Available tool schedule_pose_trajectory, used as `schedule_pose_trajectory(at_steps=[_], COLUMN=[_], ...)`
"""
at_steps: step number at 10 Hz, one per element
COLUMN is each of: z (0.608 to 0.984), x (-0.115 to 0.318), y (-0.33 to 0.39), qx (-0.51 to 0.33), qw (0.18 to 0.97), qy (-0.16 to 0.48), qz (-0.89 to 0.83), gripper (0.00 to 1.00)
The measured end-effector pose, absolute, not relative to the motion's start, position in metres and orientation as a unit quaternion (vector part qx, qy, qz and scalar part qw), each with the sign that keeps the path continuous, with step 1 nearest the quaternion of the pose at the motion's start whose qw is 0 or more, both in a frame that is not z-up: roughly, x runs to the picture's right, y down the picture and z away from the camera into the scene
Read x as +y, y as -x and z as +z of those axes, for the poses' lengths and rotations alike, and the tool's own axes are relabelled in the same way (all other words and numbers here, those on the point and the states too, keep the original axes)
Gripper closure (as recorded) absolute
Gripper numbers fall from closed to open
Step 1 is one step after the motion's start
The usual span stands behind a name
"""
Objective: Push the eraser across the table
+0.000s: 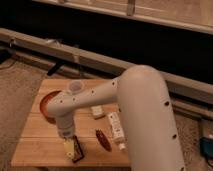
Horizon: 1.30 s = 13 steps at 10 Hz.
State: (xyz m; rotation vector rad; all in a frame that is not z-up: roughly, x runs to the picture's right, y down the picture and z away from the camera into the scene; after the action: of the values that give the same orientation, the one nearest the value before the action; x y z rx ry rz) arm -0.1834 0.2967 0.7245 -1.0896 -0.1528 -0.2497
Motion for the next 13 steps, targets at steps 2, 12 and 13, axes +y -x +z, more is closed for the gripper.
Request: schedule_pose_trajectory(at_steps=[2, 12, 13], z=[0.715, 0.697, 0.697], x=[0.3, 0.299, 0.299], y=[0.182, 0.167, 0.167], qx=[-0.075, -0.09, -0.09], qw=[0.841, 0.854, 0.854], qy=[0.523, 0.505, 0.505], qz=[-0.117, -0.085, -0.086], gripper=[0.2, 0.2, 0.2])
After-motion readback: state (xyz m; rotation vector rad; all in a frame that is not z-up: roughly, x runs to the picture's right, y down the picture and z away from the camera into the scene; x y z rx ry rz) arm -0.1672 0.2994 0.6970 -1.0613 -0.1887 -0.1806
